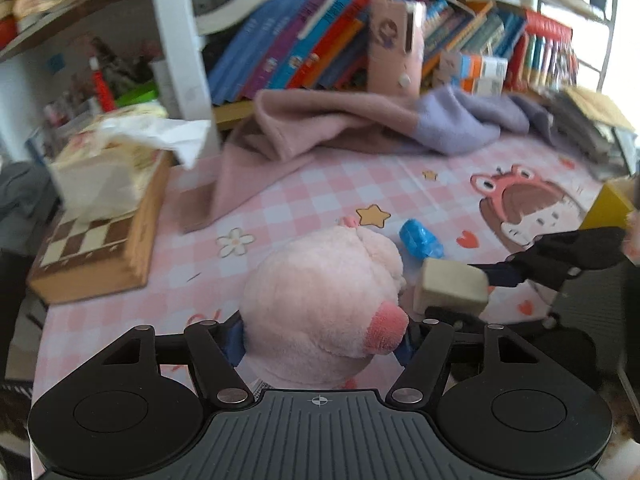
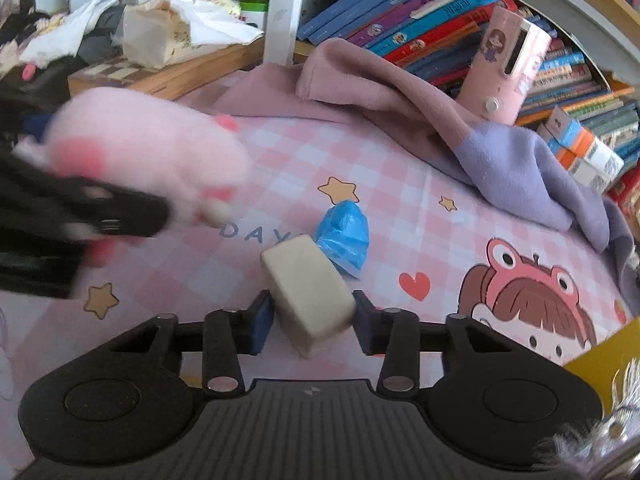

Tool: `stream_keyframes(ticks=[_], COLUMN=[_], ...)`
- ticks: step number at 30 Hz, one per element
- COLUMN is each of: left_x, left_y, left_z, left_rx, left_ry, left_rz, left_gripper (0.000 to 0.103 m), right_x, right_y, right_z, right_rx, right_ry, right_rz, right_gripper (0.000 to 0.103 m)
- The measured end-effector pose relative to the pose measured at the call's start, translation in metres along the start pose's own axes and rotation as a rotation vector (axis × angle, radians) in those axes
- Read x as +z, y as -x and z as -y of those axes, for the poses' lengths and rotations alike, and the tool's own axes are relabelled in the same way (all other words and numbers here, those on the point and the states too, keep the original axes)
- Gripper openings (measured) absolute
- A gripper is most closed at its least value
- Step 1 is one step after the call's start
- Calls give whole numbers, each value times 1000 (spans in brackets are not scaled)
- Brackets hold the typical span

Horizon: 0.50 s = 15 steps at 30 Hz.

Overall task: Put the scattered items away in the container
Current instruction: 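Grasp the pink plush pig with the left gripper while the right gripper grasps the beige eraser, then lift the pig and eraser with both grippers toward the yellow box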

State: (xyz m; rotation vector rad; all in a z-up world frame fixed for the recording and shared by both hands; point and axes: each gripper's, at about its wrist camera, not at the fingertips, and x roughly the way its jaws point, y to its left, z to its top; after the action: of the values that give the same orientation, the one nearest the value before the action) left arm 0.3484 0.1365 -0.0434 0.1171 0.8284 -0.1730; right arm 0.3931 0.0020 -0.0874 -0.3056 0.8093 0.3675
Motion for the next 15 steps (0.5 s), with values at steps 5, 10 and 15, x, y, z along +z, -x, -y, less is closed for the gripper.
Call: stream_keyframes(ticks=[5, 10, 15], left_x=[-18, -36, -53], left_y=[28, 56, 84], left_z=[-7, -9, -9], left_rx=[6, 11, 11], left_ry=[61, 101, 134], left_rz=[4, 26, 54], left_gripper=[67, 68, 68], right_x=[-2, -7, -18], right_y=[18, 50, 84], right_z=[-3, -12, -21], right_rx=[46, 78, 91], right_ry=[-60, -73, -74], right_rz=[3, 28, 56], right_gripper=[34, 33, 34])
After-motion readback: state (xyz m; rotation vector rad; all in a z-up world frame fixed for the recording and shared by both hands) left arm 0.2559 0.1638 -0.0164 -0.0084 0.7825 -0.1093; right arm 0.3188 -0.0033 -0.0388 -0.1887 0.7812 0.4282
